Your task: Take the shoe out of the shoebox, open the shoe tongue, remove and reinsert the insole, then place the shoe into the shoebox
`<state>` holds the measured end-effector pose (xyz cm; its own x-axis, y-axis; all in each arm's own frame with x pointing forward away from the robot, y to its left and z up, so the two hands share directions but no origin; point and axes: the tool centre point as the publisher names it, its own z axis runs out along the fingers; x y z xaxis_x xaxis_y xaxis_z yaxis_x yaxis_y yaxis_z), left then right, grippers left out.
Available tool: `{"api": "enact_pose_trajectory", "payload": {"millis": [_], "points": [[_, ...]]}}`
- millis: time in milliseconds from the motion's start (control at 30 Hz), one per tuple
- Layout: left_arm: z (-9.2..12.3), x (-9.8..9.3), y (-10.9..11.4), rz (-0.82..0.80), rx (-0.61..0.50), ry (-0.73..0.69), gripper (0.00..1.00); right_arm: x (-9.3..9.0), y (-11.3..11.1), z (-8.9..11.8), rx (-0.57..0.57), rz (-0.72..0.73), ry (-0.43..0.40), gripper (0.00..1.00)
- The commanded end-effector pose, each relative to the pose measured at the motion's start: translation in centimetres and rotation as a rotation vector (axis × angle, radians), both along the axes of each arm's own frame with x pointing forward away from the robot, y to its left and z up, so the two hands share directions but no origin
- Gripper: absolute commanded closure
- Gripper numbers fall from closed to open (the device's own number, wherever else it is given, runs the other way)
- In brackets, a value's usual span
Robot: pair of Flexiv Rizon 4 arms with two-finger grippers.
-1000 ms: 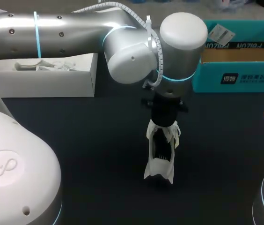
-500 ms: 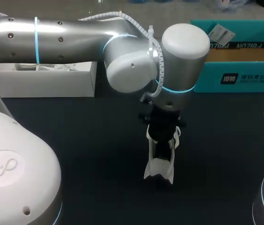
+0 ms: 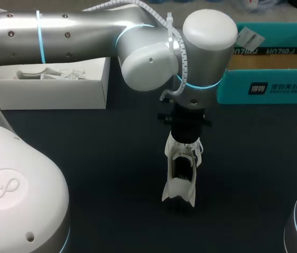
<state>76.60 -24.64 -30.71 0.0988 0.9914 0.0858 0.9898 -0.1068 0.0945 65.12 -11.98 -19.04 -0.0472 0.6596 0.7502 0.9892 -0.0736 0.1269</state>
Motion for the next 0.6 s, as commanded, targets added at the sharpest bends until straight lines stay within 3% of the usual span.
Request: {"api": "enact_pose_trajectory", "payload": {"millis": [33, 433, 600], "points": [[-1.5, -0.3, -0.7, -0.017, 0.019, 0.021, 1.00, -0.2, 0.0, 0.0, -0.002, -0.002, -0.001, 0.00], [-3.1, -4.2, 0.4, 0.000, 0.035, 0.105, 1.00, -0.2, 0.0, 0.0, -0.002, -0.002, -0.001, 0.00], [-1.7, -4.1, 0.6, 0.021, 0.011, 0.094, 1.00, -0.2, 0.0, 0.0, -0.002, -0.002, -0.001, 0.00]]}}
